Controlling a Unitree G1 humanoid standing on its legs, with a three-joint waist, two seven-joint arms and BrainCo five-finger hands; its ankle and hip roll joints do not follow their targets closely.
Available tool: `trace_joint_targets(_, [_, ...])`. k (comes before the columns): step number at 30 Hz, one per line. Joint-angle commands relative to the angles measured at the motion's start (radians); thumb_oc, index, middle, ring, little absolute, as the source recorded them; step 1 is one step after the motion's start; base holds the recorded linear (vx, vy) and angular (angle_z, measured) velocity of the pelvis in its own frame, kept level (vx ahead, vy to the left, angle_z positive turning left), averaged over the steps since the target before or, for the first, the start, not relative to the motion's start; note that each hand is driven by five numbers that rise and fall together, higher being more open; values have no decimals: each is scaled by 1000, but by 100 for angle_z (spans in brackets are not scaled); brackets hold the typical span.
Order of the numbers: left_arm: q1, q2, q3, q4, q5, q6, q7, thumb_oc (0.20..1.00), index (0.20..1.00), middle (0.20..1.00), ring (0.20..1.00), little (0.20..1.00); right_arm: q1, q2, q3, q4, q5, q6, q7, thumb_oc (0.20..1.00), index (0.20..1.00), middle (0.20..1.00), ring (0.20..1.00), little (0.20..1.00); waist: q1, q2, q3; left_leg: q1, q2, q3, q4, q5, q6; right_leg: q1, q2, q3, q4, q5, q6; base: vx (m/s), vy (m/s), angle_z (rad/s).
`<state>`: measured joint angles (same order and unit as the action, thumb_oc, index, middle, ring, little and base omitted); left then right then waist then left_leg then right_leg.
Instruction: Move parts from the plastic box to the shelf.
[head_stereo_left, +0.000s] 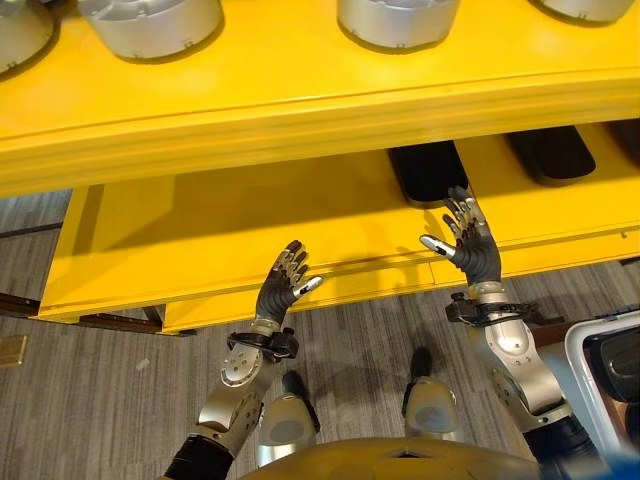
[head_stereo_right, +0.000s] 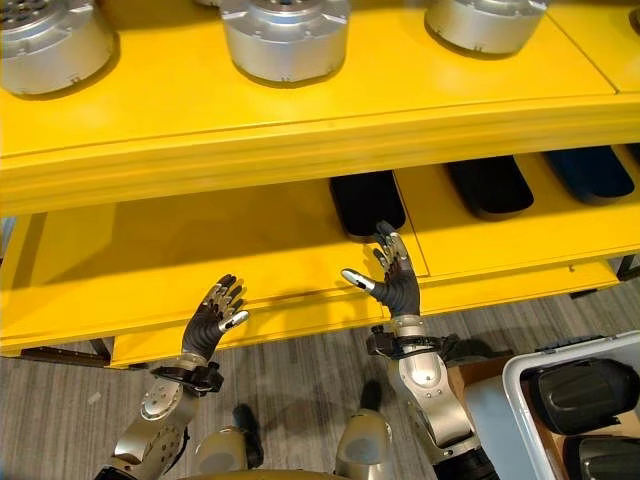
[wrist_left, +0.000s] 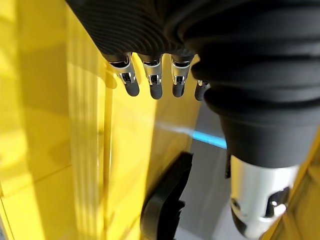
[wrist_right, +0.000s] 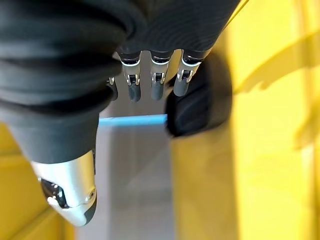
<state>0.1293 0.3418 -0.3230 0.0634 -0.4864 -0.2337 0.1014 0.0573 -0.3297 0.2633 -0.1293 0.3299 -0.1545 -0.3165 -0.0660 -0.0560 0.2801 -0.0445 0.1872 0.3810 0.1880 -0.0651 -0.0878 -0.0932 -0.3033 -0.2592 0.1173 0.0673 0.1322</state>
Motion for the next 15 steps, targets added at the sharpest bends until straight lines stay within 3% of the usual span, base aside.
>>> trace_joint_targets(1, [-40, -9, 8, -55, 88, -91, 20, 1000, 1000, 1000, 1000, 1000, -38, -28, -61, -95, -26, -20, -103, 1000, 1000, 1000, 1000, 1000, -20, 12, 56, 64, -70, 35, -3, -99, 99, 29, -7, 39, 21, 5, 65, -19, 165, -2])
trace_joint_targets(4, [-52, 1, -12, -68, 133, -154, 10, 1000, 1000, 1000, 1000, 1000, -34, -24, -94, -63, 14, -6, -106, 1000, 1000, 1000, 1000, 1000, -21, 0, 70, 73, -81, 63, -6, -117, 111, 19, -40, 11, -13, 79, 80, -35, 205, -14])
trace_joint_targets(5, [-55, 5, -18, -78, 105, -176, -28, 1000, 1000, 1000, 1000, 1000, -39, -24, -102, -45, -15, -3, -74, 1000, 1000, 1000, 1000, 1000, -14, -2, 74, 80, -84, 86, -18, -120, 110, 10, -55, -28, -24, 112, 90, -119, 339, -52])
trace_joint_targets(7, [-36, 27, -43, -66, 204, -149, -37, 1000, 1000, 1000, 1000, 1000, -63, -42, -97, 10, -49, 2, -21, 1000, 1000, 1000, 1000, 1000, 7, -7, 84, 110, -76, 174, -62, -108, 108, -29, -81, -169, 35, 163, 107, -196, 350, -164])
trace_joint_targets(9, [-42, 53, -69, -42, 165, -181, -102, 1000, 1000, 1000, 1000, 1000, -75, -77, -113, 47, -29, -22, -37, 1000, 1000, 1000, 1000, 1000, -1, -3, 81, 91, -73, 174, -57, -104, 120, -44, -84, -134, 124, 141, 98, -139, 146, -254])
trace_joint_targets(11, [-35, 74, -72, -19, 79, -157, -115, 1000, 1000, 1000, 1000, 1000, -60, -89, -146, 66, -10, -35, -45, 1000, 1000, 1000, 1000, 1000, -4, 12, 76, 60, -61, 154, -37, -99, 143, -33, -67, -83, 246, 51, 57, -75, 12, -51])
trace_joint_targets(12, [-31, 77, -71, 7, 108, -171, -95, 1000, 1000, 1000, 1000, 1000, -53, -86, -164, 66, 15, -30, -51, 1000, 1000, 1000, 1000, 1000, 3, 19, 72, 46, -50, 148, -23, -97, 149, -16, -64, -82, 300, -5, 28, -73, -89, 14])
trace_joint_targets(15, [9, 52, -47, 77, 155, -201, -30, 1000, 1000, 1000, 1000, 1000, -74, -66, -183, 97, 47, 0, -66, 1000, 1000, 1000, 1000, 1000, 53, 12, 48, -17, 2, 196, 26, -79, 142, 124, -78, -159, 305, -77, 5, -65, -278, -29])
